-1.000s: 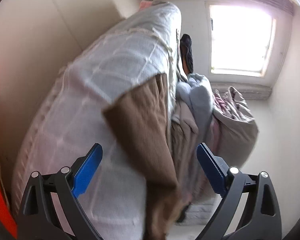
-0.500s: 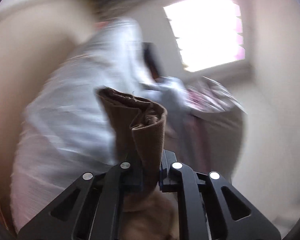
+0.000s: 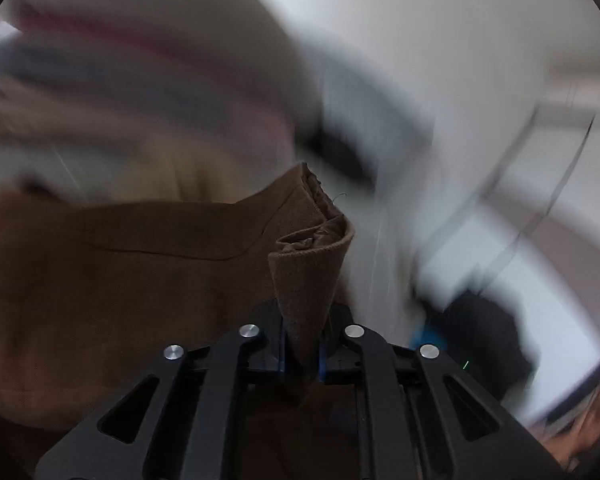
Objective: Fold large clothes
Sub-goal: 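Fold the jacket side over its front with both tools, then open the left tool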
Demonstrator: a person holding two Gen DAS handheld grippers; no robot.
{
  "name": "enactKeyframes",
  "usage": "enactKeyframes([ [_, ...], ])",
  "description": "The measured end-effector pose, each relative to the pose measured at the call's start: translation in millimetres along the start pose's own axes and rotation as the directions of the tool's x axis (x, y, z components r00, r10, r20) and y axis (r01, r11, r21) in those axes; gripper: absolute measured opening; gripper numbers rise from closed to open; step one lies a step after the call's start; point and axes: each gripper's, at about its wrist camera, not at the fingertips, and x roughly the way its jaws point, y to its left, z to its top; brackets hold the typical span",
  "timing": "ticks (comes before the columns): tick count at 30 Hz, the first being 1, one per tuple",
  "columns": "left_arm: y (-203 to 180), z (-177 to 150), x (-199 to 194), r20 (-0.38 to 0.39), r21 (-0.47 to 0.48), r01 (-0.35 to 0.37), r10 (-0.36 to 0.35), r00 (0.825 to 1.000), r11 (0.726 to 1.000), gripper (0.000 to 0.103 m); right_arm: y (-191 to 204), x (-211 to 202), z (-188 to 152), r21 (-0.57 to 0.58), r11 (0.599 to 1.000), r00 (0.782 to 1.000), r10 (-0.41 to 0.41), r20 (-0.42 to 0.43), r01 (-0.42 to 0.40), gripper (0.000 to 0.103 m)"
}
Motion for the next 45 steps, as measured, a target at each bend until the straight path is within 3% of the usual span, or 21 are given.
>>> enactKeyframes([
  [1,-1,-13,30,-0.104,0.001,-0.025,0.025,0.994,1.0,0.012,-2,-1,2,0.022,1.0,1.0,0.013,0.003,-0.013,0.096],
  [2,-2,-33,69,-0.257,0.016,-0.082,0.083,0.963,0.997,0.013,-4,-3,3,0.036,0.999,1.0,0.025,0.008,-0.025,0.096],
  [3,-2,-46,88,-0.339,0.031,-0.119,0.122,0.933,0.992,0.013,-2,-4,4,0.031,0.999,0.999,0.03,0.012,-0.031,0.096],
  [4,-5,-56,93,-0.354,0.042,-0.139,0.145,0.924,0.989,0.015,0,-6,5,0.025,0.999,0.999,0.03,0.016,-0.03,0.096],
  [9,-27,-59,36,-0.253,0.119,-0.13,0.157,0.955,0.984,0.044,6,-15,5,0.017,0.998,0.997,0.065,0.051,-0.066,0.096],
  [11,-28,-52,3,-0.192,0.153,-0.134,0.162,0.968,0.979,0.057,22,-15,1,-0.055,0.995,0.994,0.084,0.066,-0.081,0.096],
  [14,-1,-43,-52,-0.086,0.134,-0.187,0.199,0.976,0.973,0.067,53,-3,-5,-0.189,0.975,0.992,0.123,0.041,-0.114,0.096],
  [16,17,-32,-62,-0.052,0.08,-0.23,0.234,0.971,0.97,0.069,67,14,-4,-0.244,0.97,1.0,0.012,0.01,-0.009,0.096],
  [19,76,-40,-95,-0.02,-0.089,-0.262,0.261,0.965,0.961,0.071,62,19,9,-0.24,0.965,0.992,-0.086,0.087,0.105,0.096],
  [22,127,-47,-106,-0.056,-0.288,-0.253,0.247,0.967,0.924,0.071,45,30,31,-0.191,0.967,0.985,-0.156,0.076,0.167,0.096],
  [24,140,-55,-111,-0.046,-0.333,-0.243,0.242,0.969,0.911,0.071,36,40,49,-0.186,0.956,0.973,-0.215,0.085,0.227,0.096],
  [27,142,-55,-117,-0.031,-0.334,-0.255,0.259,0.965,0.907,0.071,23,67,62,-0.174,0.959,0.973,-0.229,0.002,0.226,0.097],
  [30,141,-57,-123,-0.025,-0.348,-0.25,0.258,0.966,0.904,0.072,29,94,65,-0.287,0.928,0.958,-0.273,-0.087,0.238,0.097],
  [31,140,-59,-123,-0.024,-0.347,-0.249,0.257,0.966,0.904,0.073,33,98,64,-0.318,0.917,0.953,-0.285,-0.1,0.241,0.085],
  [32,140,-59,-124,-0.025,-0.346,-0.248,0.255,0.967,0.905,0.073,39,102,62,-0.361,0.905,0.951,-0.285,-0.117,0.227,0.063],
  [33,138,-60,-124,-0.026,-0.344,-0.247,0.254,0.967,0.906,0.073,43,106,60,-0.378,0.898,0.948,-0.293,-0.128,0.226,0.014],
  [35,135,-56,-116,-0.03,-0.34,-0.249,0.254,0.967,0.907,0.074,48,106,58,-0.396,0.892,0.95,-0.286,-0.123,0.217,0.011],
  [38,133,-54,-113,-0.024,-0.342,-0.24,0.247,0.969,0.909,0.074,85,106,46,-0.53,0.815,0.95,-0.309,-0.053,0.235,0.011],
  [41,132,-52,-114,-0.015,-0.336,-0.236,0.246,0.969,0.912,0.074,132,99,39,-0.652,0.726,0.963,-0.267,0.029,0.22,0.011],
  [43,133,-53,-114,-0.02,-0.33,-0.25,0.259,0.966,0.91,0.075,138,97,48,-0.654,0.72,0.963,-0.265,0.049,0.232,0.011],
  [45,137,-55,-111,-0.039,-0.338,-0.264,0.267,0.963,0.904,0.076,112,96,69,-0.596,0.74,0.939,-0.336,0.073,0.312,0.011],
])
